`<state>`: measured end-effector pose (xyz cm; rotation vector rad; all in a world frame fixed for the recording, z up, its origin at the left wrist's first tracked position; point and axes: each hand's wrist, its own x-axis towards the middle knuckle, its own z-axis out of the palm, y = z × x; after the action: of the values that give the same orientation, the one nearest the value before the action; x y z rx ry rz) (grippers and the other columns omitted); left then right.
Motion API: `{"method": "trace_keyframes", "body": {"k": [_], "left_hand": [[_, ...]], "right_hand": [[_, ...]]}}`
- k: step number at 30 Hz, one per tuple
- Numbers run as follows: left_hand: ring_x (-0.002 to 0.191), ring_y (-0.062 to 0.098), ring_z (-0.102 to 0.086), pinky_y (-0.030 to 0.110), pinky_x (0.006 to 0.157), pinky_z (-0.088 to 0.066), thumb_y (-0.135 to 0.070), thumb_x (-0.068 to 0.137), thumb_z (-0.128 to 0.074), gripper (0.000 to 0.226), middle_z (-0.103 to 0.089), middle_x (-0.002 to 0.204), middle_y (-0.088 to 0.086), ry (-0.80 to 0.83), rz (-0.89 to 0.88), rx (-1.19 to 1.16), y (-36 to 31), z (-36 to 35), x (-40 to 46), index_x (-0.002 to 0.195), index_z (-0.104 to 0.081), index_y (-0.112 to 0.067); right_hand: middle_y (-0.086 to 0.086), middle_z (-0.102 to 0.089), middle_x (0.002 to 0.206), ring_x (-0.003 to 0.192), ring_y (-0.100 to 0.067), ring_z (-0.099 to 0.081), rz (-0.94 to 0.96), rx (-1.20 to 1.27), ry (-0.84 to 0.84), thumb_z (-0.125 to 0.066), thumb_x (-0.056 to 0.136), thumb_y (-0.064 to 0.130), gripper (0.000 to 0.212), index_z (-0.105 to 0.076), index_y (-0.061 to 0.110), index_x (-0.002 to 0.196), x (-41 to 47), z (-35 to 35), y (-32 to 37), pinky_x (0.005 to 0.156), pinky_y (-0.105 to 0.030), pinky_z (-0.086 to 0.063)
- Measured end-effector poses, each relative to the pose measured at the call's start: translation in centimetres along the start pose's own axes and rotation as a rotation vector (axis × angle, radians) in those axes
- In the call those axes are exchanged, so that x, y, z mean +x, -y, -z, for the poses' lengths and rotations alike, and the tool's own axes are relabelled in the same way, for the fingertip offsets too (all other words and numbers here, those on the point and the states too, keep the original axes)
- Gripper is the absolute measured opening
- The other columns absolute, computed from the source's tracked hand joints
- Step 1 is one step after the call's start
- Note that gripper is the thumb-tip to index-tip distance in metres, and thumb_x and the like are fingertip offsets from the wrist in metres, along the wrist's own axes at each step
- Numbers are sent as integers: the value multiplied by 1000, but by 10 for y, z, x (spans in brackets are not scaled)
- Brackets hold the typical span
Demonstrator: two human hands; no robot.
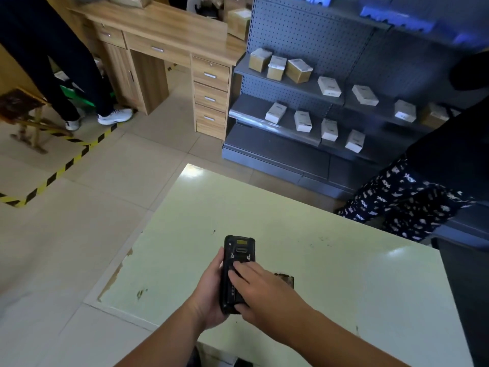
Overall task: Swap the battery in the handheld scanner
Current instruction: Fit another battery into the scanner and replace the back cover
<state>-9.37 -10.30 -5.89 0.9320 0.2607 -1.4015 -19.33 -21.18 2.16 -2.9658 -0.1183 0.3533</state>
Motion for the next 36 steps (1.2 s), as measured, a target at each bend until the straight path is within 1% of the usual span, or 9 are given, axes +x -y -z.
{"method": "trace_keyframes", "body": {"k": [4,6,9,11,15,17,26,30,36], "left_hand": [[82,24,-77,31,56,-57,-79,92,-38,76,-81,99,6,-22,-9,-17,-4,1,0,118,-78,-21],[82,26,-76,35,61,-59,-79,91,-38,75,-81,98,8,-38,-17,-23,-4,0,0,117,-79,-22],[88,30,-73,41,73,-57,-80,89,-41,75,-79,103,11,-75,-28,-42,-4,-1,-1,119,-77,-22],[86,29,-73,39,70,-58,-80,89,-43,73,-79,102,11,-73,-34,-64,-6,0,-2,117,-78,-22],[82,28,-75,36,63,-59,-79,89,-43,74,-79,100,11,-49,-23,-81,-12,4,-4,113,-79,-18],[82,28,-75,35,62,-59,-79,89,-43,75,-79,101,11,-40,-15,-91,-15,3,-5,113,-79,-18],[84,23,-73,34,63,-57,-80,90,-44,75,-78,105,7,33,16,-35,-29,2,-6,118,-77,-18],[83,22,-72,33,64,-56,-80,89,-45,73,-78,103,5,68,19,-13,-39,-5,-4,112,-78,-19],[85,25,-74,35,65,-60,-78,90,-45,74,-78,110,5,115,37,-22,-46,-5,-5,118,-76,-17]], "right_hand": [[-19,-54,144,126,-35,-52,6,-98,-22,-64,96,36,64,-48,0,147,6,-3,1,106,-44,-48],[-17,-53,144,128,-34,-51,-26,-97,-34,-64,97,38,63,-48,3,147,9,-3,1,102,-45,-51],[-10,-62,129,116,-29,-59,-48,-120,-124,-73,87,45,60,-62,12,136,10,1,0,91,-41,-56],[-6,-66,121,109,-26,-64,-61,-116,-183,-74,82,52,57,-69,20,129,7,1,0,88,-40,-58],[-4,-64,126,112,-27,-62,-95,-130,-255,-47,94,57,52,-62,30,136,3,-8,-2,96,-42,-53],[-4,-62,129,114,-28,-61,-117,-138,-272,-42,97,57,51,-58,33,139,2,-11,-4,100,-45,-50],[0,-67,123,106,-27,-64,-146,-66,-418,-54,94,60,48,-66,37,133,3,-12,-10,103,-53,-47],[-2,-65,127,110,-24,-59,-182,-9,-481,-50,99,56,44,-66,37,136,2,-3,-9,105,-48,-44],[-1,-51,144,126,-23,-46,-216,174,-415,-41,105,51,47,-53,38,148,4,0,-7,112,-40,-35]]}}
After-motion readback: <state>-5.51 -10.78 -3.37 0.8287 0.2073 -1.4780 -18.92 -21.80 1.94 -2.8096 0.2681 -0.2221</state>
